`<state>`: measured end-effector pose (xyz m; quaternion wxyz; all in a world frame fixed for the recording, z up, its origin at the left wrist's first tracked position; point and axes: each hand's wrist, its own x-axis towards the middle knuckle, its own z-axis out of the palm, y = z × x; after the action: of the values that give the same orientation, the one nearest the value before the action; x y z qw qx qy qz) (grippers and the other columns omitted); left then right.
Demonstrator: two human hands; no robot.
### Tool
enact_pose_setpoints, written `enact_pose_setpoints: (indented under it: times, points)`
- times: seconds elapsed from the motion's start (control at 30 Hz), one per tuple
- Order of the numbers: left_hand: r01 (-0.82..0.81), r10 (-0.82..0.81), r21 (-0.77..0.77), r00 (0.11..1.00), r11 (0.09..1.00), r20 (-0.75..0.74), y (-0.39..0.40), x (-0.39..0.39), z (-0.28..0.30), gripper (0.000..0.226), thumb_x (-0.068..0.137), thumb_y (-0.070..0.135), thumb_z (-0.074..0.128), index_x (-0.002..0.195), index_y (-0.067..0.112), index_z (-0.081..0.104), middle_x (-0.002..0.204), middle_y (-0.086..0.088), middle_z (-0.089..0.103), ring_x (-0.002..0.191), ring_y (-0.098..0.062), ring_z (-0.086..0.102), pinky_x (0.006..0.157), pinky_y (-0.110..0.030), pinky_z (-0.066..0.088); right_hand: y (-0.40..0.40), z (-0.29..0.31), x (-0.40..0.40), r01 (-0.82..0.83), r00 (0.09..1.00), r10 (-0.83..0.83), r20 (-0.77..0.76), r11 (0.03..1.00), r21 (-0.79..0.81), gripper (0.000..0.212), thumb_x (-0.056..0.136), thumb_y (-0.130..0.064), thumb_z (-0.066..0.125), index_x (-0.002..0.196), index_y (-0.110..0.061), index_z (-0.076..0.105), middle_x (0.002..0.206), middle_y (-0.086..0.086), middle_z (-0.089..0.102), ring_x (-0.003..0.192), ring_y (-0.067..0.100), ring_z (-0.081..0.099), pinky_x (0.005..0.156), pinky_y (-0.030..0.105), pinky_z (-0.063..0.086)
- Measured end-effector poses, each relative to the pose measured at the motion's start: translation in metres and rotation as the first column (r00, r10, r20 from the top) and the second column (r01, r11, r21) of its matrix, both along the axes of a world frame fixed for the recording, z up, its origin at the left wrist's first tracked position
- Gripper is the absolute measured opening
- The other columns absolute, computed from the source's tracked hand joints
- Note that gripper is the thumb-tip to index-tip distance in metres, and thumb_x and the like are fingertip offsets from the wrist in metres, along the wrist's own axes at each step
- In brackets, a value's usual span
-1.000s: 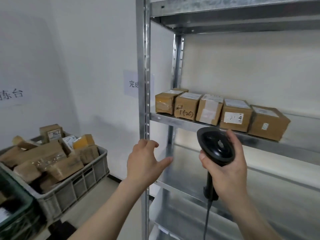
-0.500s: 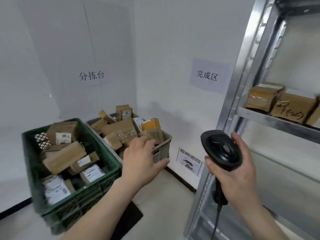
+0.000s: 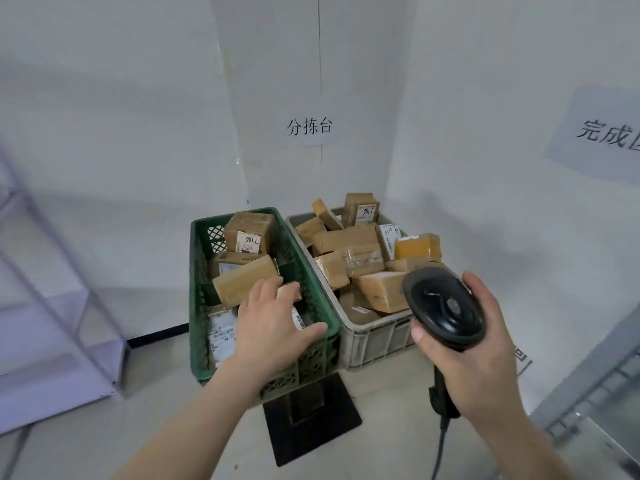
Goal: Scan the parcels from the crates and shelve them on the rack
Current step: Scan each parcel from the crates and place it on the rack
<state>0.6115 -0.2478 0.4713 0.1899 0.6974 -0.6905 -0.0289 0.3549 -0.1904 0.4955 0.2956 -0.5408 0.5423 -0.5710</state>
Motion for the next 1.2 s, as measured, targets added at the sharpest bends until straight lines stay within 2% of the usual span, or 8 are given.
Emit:
enact_pose_setpoints:
  times: [0.1, 0.2, 0.37, 0.47, 0.63, 0.9, 1.03, 1.2]
  points:
    - [-0.054, 0.054, -0.001, 0.999, 0.999, 0.005, -0.019, -0.001, -0.002, 0.082, 0.078, 0.076, 0.061, 0.145, 0.032, 0.044, 0.153, 0.000, 0.040, 0.143, -0.024, 0.033, 0.115, -0.046, 0.035, -0.026, -0.005, 0.000, -0.074, 0.997, 0.074, -0.005, 0.997, -0.007, 0.094, 0.074, -0.003, 0.088, 0.151, -0.028, 0.041, 0.125, -0.030, 0.057, 0.113, -0.023, 0.051, 0.096, 0.008, 0.038]
    - [-0.105, 0.105, 0.032, 0.994, 0.994, 0.006, -0.036, -0.004, -0.007, 0.085, 0.079, 0.075, 0.062, 0.149, 0.032, 0.040, 0.155, 0.001, 0.037, 0.145, -0.024, 0.030, 0.116, -0.046, 0.033, -0.054, -0.009, -0.003, -0.110, 0.993, 0.109, -0.033, 0.994, -0.016, 0.094, 0.073, -0.005, 0.089, 0.151, -0.029, 0.042, 0.120, -0.039, 0.056, 0.114, -0.022, 0.051, 0.096, 0.005, 0.037]
    - [-0.187, 0.187, 0.065, 0.982, 0.980, 0.007, -0.055, 0.011, -0.021, 0.089, 0.078, 0.074, 0.065, 0.150, 0.031, 0.038, 0.155, 0.000, 0.037, 0.144, -0.024, 0.031, 0.116, -0.046, 0.037, -0.086, -0.019, 0.002, -0.206, 0.978, 0.206, -0.021, 0.979, -0.012, 0.096, 0.074, -0.008, 0.089, 0.150, -0.037, 0.038, 0.120, -0.043, 0.055, 0.116, -0.021, 0.051, 0.102, 0.013, 0.036]
    - [-0.235, 0.233, 0.090, 0.972, 0.968, 0.029, -0.070, 0.030, -0.028, 0.089, 0.075, 0.075, 0.067, 0.148, 0.030, 0.040, 0.155, 0.001, 0.036, 0.143, -0.024, 0.034, 0.112, -0.047, 0.041, -0.102, -0.020, 0.014, -0.227, 0.974, 0.227, -0.020, 0.974, -0.019, 0.096, 0.073, -0.007, 0.089, 0.142, -0.048, 0.037, 0.127, -0.030, 0.056, 0.116, -0.019, 0.052, 0.096, 0.009, 0.040]
    - [-0.265, 0.258, 0.145, 0.964, 0.953, 0.069, -0.105, 0.068, -0.043, 0.094, 0.075, 0.067, 0.073, 0.151, 0.029, 0.034, 0.158, -0.001, 0.033, 0.145, -0.025, 0.031, 0.113, -0.047, 0.040, -0.133, -0.026, 0.040, -0.242, 0.970, 0.242, -0.016, 0.970, 0.006, 0.095, 0.073, 0.001, 0.087, 0.149, -0.030, 0.040, 0.121, -0.028, 0.057, 0.107, -0.025, 0.054, 0.084, -0.006, 0.039]
    - [-0.193, 0.163, 0.206, 0.974, 0.959, 0.156, -0.167, 0.135, -0.084, 0.099, 0.070, 0.051, 0.083, 0.148, 0.034, 0.025, 0.155, -0.001, 0.030, 0.143, -0.027, 0.029, 0.113, -0.048, 0.039, -0.182, -0.046, 0.097, -0.260, 0.946, 0.244, -0.214, 0.964, -0.052, 0.089, 0.072, 0.004, 0.085, 0.149, -0.002, 0.040, 0.116, -0.020, 0.064, 0.109, -0.020, 0.057, 0.090, -0.001, 0.043]
    - [-0.108, 0.055, 0.262, 0.978, 0.959, 0.201, -0.189, 0.158, -0.109, 0.097, 0.070, 0.043, 0.083, 0.145, 0.034, 0.023, 0.151, -0.002, 0.028, 0.139, -0.028, 0.030, 0.112, -0.049, 0.039, -0.199, -0.052, 0.117, -0.247, 0.945, 0.218, -0.243, 0.964, -0.096, 0.088, 0.071, 0.007, 0.085, 0.147, 0.001, 0.040, 0.118, -0.042, 0.059, 0.110, -0.017, 0.059, 0.090, 0.002, 0.045]
    - [-0.052, -0.012, 0.255, 0.970, 0.966, 0.241, -0.207, 0.173, -0.133, 0.104, 0.074, 0.039, 0.080, 0.152, 0.036, 0.011, 0.155, -0.004, 0.023, 0.143, -0.029, 0.027, 0.115, -0.048, 0.034, -0.211, -0.061, 0.132, -0.208, 0.952, 0.175, -0.252, 0.972, -0.112, 0.090, 0.069, 0.009, 0.085, 0.147, 0.001, 0.040, 0.121, -0.046, 0.055, 0.114, -0.019, 0.056, 0.092, 0.001, 0.044]
